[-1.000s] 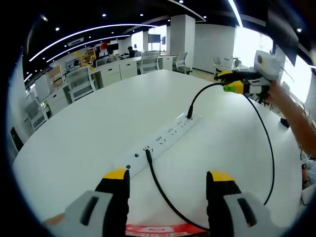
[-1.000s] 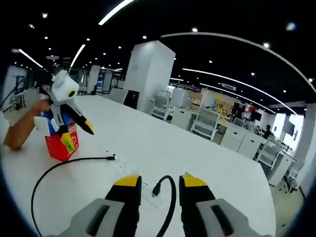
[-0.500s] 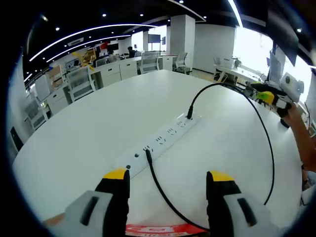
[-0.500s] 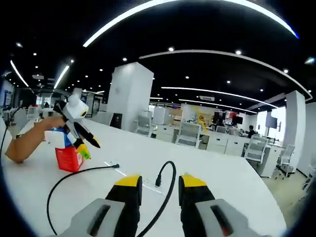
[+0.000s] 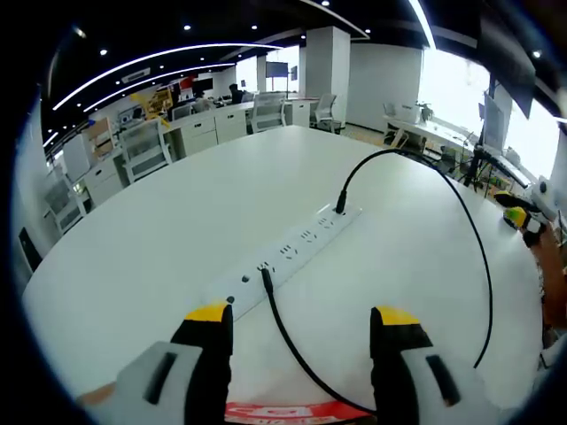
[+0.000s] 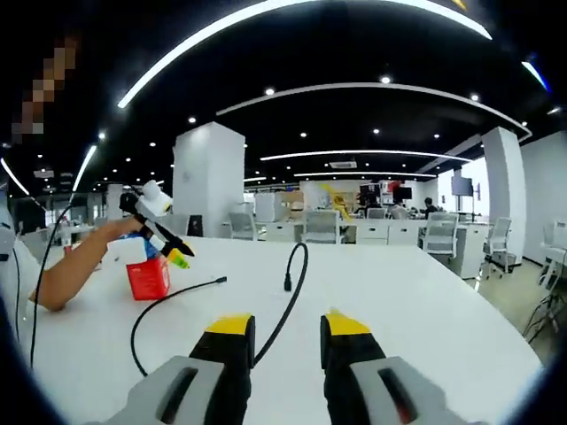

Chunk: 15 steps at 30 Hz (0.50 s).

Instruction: Find the data cable on the table. Grasp the USB connector end of the cable and insert it into the USB port on the table

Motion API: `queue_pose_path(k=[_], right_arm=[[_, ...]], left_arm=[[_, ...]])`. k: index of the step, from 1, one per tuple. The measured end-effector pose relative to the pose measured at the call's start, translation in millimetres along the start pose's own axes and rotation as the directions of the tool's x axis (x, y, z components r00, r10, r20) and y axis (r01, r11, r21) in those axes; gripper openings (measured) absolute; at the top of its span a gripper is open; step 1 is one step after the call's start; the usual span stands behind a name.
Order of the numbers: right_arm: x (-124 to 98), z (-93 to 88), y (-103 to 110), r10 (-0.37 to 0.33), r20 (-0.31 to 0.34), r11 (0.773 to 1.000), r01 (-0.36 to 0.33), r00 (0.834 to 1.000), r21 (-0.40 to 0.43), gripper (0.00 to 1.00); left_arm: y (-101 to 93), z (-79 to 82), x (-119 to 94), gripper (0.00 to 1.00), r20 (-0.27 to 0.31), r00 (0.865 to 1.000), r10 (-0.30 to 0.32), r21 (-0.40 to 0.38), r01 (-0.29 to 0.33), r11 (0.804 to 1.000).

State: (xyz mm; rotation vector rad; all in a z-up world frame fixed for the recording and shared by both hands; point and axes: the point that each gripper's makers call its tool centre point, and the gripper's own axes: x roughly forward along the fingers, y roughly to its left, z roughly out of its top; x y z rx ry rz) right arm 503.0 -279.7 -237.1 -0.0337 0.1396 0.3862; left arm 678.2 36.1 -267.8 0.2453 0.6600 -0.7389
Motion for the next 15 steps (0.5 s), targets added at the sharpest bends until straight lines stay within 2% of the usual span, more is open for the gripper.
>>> queue_pose_path(k=[4,6,15], right_arm=[[-28.4,-24.2,6.6,-0.029,-0.07,0.999,0.028,0.997,-0.025,0.33],[-38.4,-30.6,10.7,-0.037,-0.081,0.999,0.035,0.996,-0.027,0.32],[-48.4,-35.0,15.4,-0.043,-0.081,0.999,0.043,0.996,0.006,0.32]], left_arm=[[3.8,2.4,2.2,0.63,-0.003,1.0,0.0,0.001,0.0,1.0],[5.2,3.4,2.9,0.63,-0.003,1.0,0.001,0.001,-0.001,1.0],[6.8,4.4,2.9,0.63,0.0,1.0,0.001,0.003,-0.001,1.0]])
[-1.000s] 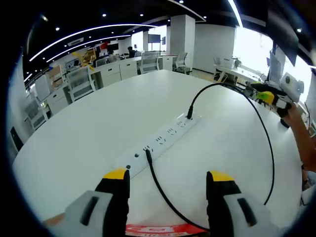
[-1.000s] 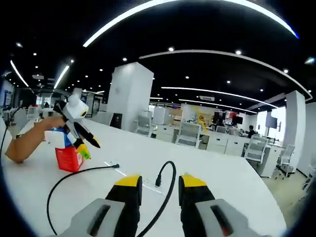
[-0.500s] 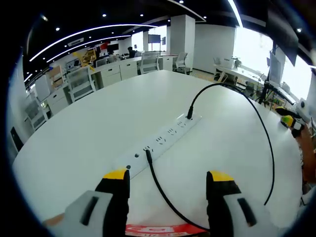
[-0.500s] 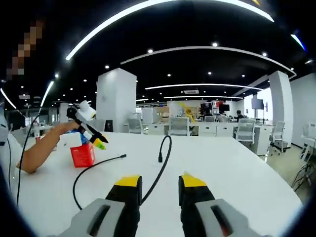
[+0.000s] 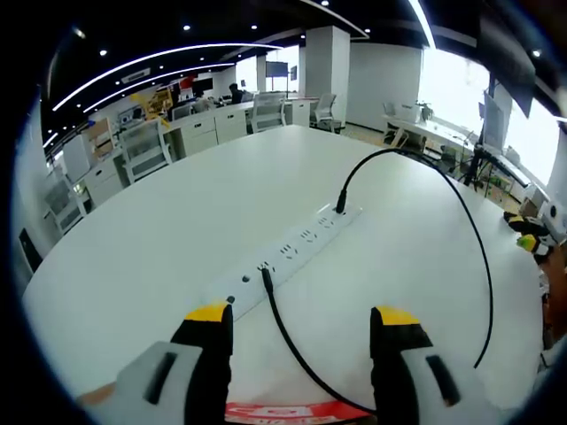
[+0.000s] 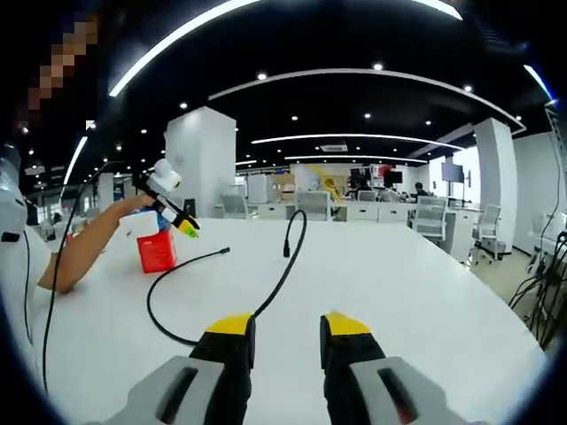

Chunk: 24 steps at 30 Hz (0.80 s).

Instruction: Find the data cable on the table. Grasp the USB connector end of the cable and insert it into the USB port on the table

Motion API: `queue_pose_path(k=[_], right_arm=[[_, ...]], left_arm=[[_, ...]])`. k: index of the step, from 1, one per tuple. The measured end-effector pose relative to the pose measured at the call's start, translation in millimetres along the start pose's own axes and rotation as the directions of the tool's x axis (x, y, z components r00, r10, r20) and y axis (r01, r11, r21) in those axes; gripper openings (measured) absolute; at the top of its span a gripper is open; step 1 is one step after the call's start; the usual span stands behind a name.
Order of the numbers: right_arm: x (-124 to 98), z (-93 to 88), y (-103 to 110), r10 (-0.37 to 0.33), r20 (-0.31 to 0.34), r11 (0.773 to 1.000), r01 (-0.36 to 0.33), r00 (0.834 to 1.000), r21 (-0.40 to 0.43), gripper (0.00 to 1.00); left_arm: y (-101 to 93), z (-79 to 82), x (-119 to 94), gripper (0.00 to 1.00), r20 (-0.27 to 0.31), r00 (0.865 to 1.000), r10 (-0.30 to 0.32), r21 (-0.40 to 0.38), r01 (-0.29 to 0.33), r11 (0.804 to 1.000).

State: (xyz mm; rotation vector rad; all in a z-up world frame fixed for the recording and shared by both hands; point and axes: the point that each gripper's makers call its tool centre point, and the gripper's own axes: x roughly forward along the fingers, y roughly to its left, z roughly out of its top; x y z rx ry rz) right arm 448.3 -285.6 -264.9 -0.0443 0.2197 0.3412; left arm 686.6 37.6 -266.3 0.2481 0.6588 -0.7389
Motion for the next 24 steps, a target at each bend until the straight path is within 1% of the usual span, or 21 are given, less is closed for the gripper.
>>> queue_pose_path(k=[4,11,17,21,24], right_arm=[[1.8,-3.3,2.7,0.0,-0.012,1.0,0.0,1.0,-0.007,0.32],[3.4,-4.2,4.6,0.004,-0.014,1.0,-0.004,1.0,-0.016,0.32],[4.1,-6.9,5.0,-0.003,-0.029,0.999,0.002,1.0,-0.032,0.32],[6.4,-8.4,8.4,-0.008,-0.042,0.998,0.006,0.999,-0.06,0.32],[6.9,-8.1,9.4,-0.004,-0.041,0.998,0.002,0.999,-0.06,0.32]], left_arm=[[0.6,-0.2,0.3,0.63,-0.003,1.0,0.0,0.0,0.0,1.0],[0.3,-0.9,-0.2,0.63,-0.001,1.0,0.0,0.001,0.0,1.0],[0.8,-1.4,0.1,0.63,-0.001,1.0,0.001,0.001,-0.001,1.0],[0.5,-2.1,0.2,0.63,-0.003,1.0,0.001,0.001,-0.001,1.0],[0.2,-2.2,0.0,0.63,-0.001,1.0,0.001,0.001,-0.001,1.0]])
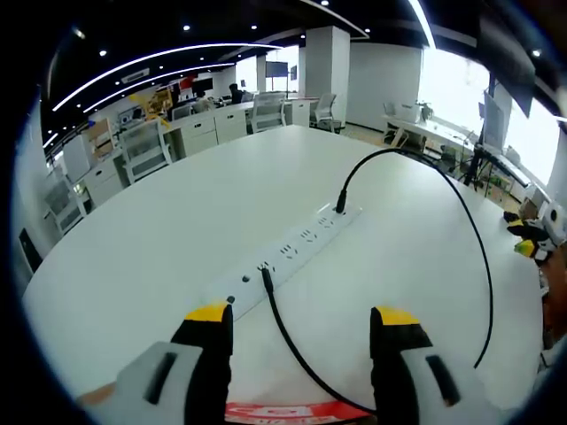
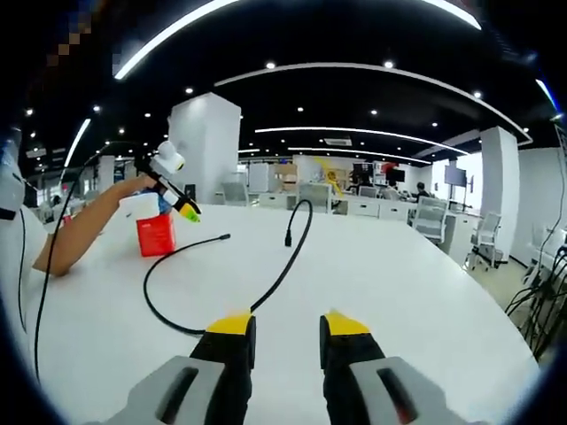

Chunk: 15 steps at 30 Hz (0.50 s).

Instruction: Find the data cable on the table. Grasp the USB connector end of the cable and insert it into the USB port on the table

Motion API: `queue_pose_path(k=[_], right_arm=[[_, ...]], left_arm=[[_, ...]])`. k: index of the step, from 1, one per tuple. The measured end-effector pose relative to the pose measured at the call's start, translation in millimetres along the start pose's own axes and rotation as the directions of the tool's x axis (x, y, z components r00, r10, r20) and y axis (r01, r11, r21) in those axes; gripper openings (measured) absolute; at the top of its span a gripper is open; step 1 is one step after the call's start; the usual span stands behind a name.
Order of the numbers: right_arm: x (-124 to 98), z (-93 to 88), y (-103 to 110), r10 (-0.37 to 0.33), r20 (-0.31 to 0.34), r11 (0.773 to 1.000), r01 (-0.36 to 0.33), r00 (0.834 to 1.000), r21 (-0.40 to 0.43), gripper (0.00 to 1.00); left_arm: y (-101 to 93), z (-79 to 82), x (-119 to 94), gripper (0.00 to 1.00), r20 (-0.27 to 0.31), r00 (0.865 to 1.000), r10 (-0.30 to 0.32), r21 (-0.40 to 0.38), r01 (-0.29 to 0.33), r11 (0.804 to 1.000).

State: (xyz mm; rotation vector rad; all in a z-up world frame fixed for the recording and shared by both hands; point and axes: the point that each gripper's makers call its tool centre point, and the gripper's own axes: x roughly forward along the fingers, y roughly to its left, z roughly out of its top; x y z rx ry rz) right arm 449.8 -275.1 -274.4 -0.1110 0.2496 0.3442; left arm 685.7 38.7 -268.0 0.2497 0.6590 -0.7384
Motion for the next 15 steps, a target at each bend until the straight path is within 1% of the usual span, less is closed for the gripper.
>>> queue_pose_path(k=[9,15], right_arm=[[0.7,-0.8,1.9,-0.006,0.008,1.0,0.006,1.0,0.009,0.31],[5.6,5.4,6.8,-0.004,0.036,0.999,0.003,0.999,0.033,0.3]], left_arm=[[-0.7,-1.0,0.2,0.63,-0.001,1.0,0.0,0.0,0.0,1.0],[-2.1,-2.2,-0.5,0.63,-0.001,1.0,0.0,-0.001,0.0,1.0]])
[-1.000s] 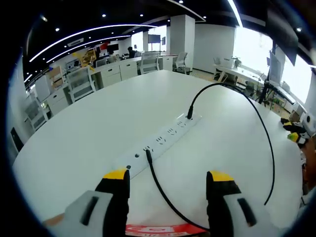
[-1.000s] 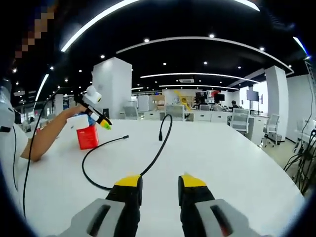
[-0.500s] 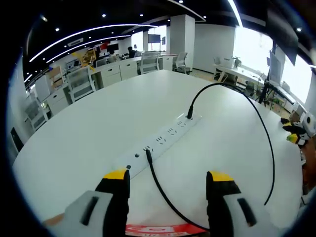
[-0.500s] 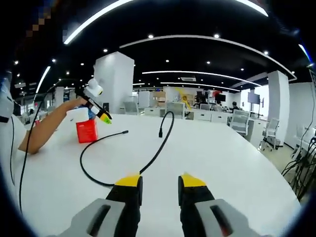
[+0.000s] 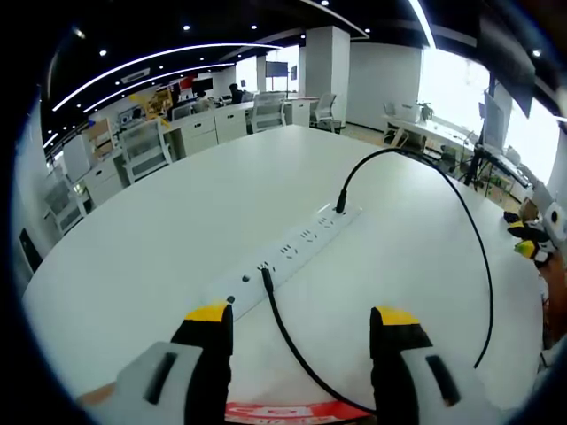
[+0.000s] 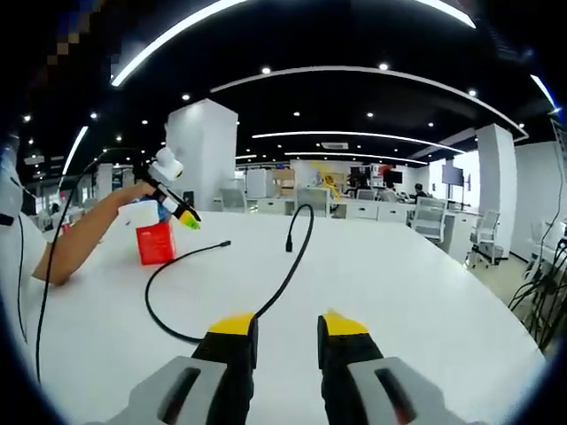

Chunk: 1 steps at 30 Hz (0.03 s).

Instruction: Find the data cable on the table. Grasp the USB connector end of the cable and insert it into the USB port on the table

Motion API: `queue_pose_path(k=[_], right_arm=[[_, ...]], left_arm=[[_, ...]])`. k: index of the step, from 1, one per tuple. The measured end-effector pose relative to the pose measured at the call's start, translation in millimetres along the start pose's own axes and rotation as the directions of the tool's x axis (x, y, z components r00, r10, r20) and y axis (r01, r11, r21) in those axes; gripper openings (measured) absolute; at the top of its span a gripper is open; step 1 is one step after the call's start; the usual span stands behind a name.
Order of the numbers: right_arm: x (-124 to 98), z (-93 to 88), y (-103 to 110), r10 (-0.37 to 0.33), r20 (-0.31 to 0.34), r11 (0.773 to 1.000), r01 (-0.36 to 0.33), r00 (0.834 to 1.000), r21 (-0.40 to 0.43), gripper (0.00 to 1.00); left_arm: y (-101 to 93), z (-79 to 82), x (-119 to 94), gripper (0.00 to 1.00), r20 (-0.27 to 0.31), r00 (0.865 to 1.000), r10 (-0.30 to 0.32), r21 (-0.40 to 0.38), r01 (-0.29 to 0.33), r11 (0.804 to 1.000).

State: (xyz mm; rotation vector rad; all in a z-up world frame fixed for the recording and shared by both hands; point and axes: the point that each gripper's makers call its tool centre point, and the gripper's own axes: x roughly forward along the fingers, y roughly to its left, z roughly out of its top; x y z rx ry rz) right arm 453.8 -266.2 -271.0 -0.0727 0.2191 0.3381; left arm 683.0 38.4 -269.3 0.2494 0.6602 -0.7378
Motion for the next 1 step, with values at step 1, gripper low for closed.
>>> queue_pose_path(k=[1], right_arm=[[1.3,0.9,1.4,0.003,0.003,1.0,-0.003,1.0,-0.001,0.3]], left_arm=[[-0.1,-0.2,-0.1,0.63,-0.001,1.0,0.0,0.0,0.0,1.0]])
